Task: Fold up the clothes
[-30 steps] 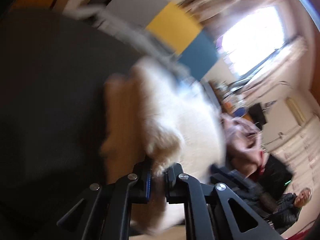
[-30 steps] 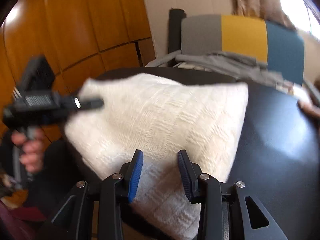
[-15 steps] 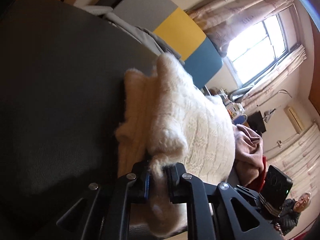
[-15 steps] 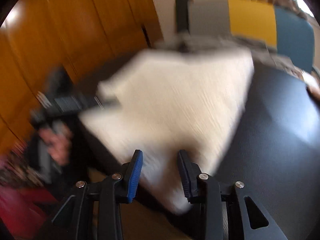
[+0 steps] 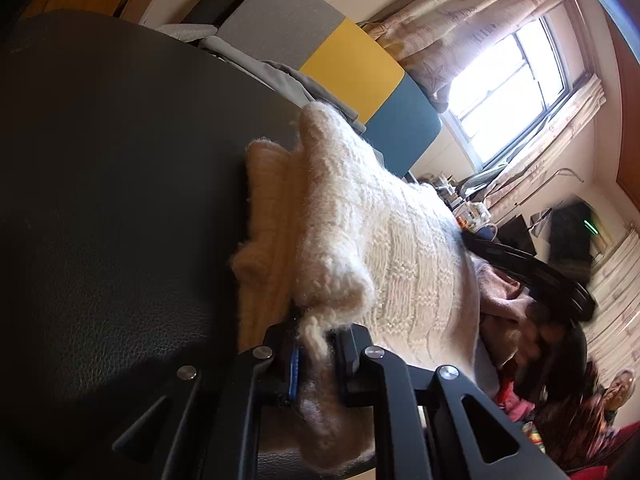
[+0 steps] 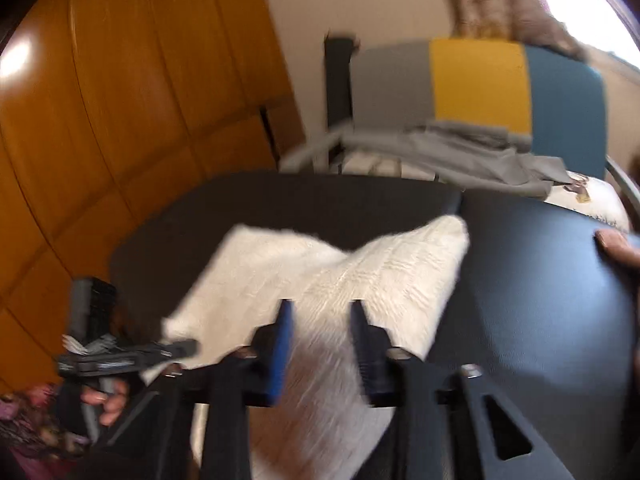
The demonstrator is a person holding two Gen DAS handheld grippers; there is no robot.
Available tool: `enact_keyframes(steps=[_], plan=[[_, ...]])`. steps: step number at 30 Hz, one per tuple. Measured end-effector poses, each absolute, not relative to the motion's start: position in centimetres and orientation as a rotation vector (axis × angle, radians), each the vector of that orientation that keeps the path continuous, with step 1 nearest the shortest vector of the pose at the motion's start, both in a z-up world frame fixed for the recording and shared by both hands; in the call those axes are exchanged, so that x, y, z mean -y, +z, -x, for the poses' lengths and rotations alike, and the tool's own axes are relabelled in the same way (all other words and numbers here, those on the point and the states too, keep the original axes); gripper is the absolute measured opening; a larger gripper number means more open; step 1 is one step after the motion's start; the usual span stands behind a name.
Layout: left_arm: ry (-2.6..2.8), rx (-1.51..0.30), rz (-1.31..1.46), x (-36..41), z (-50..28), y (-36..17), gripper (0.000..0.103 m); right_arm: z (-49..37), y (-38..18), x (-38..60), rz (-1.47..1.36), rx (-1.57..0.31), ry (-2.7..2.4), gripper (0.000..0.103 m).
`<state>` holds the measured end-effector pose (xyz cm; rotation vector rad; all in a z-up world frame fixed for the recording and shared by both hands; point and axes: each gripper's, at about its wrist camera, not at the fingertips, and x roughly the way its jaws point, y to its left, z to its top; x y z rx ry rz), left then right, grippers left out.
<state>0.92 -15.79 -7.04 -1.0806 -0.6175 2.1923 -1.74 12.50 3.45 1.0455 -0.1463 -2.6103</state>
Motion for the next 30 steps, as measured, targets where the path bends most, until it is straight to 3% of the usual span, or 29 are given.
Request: enact_keyframes(steps=[4, 12, 16, 22, 27, 30], plan=[[2.206, 0.604, 1.069, 15.7, -1.1, -7.0, 0.014, 6.6, 0.1, -12.7, -1.236, 0.207, -2.592, 0.022], [2.176, 0.704, 1.070, 17.3, -1.3, -6.3, 0.018, 5.2, -1.1, -13.5, -1.147, 0.256, -2.684, 0.021], [2.303, 0.592, 0.981, 18.2, -2.1, -2.4, 0.018, 2.9, 0.8, -14.9, -1.096, 0.376, -2.692, 0.023], [2.418, 0.343, 0.853, 14.8, -0.7, 2.6, 0.018, -1.3, 3.6, -14.7, -1.026, 0.307, -2.713, 0.025], [2.310, 0.042, 0.864, 7.3, 0.8, 3.0, 0.018, -1.9, 2.9, -13.1, -1.053, 0.221, -2.677, 0.030], [2.319, 0.036, 0.909, 7.4, 2.1, 1.7, 0.019, -1.9, 2.2, -12.4, -1.065, 0.200, -2.676, 0.035]])
